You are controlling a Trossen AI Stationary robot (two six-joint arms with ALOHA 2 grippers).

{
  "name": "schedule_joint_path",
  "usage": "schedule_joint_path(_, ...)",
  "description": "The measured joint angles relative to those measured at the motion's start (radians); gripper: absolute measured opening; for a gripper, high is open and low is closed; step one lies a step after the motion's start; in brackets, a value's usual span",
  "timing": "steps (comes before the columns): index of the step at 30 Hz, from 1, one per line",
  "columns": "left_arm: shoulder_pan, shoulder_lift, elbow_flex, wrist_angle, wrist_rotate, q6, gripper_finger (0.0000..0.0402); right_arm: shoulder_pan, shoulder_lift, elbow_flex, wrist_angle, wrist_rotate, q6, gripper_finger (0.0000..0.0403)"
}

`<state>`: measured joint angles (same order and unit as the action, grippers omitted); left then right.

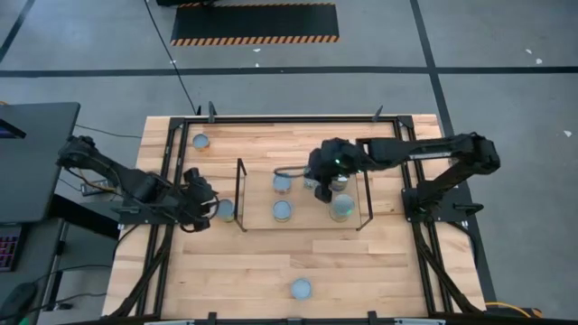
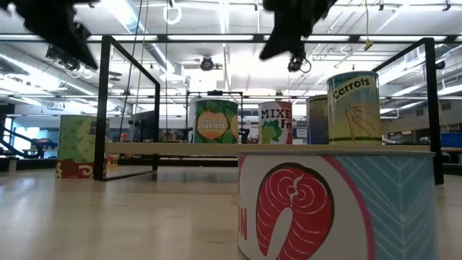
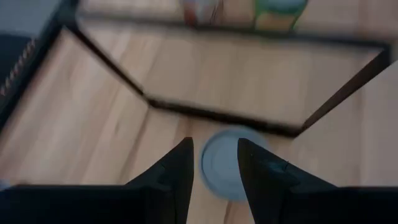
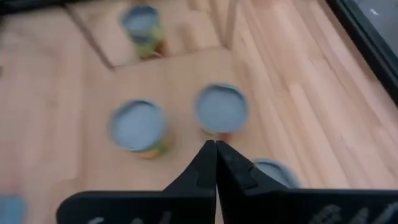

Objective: Pick and place cans onto a shelf
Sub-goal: Put the canned spaghetti sauce on the shelf

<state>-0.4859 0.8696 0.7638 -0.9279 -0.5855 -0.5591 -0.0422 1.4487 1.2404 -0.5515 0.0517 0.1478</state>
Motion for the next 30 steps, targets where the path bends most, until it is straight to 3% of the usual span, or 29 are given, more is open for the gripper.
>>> schedule_joint_path(5,0.002,0.0,-0.09,0.004,0.0,-0.092,0.0132,0.125,-0.037,0.0,0.002,0.028,0.048,0.0003)
schedule_joint_path(8,0.028,0.0,-0.11,0.01,0.01,-0.117,0.0152,0.191,-0.034,0.0,0.001,0.038,0.087,0.0003)
schedule_joint_path(15,0.129,0.0,-0.136,0.031,0.075,-0.116,0.0293,0.301,-0.027,-0.023,0.002,0.111,0.156,0.0003)
schedule_joint_path(20,0.237,0.0,-0.135,0.105,0.248,-0.059,0.0379,0.334,-0.027,-0.038,0.004,0.141,0.192,0.0004)
schedule_joint_path(23,0.261,0.0,-0.135,0.178,0.317,0.002,0.0395,0.341,-0.027,-0.045,0.005,0.149,0.213,0.0004)
schedule_joint_path(30,0.244,0.0,-0.158,0.213,0.252,0.02,0.0398,0.367,-0.027,-0.053,0.004,0.164,0.227,0.0004)
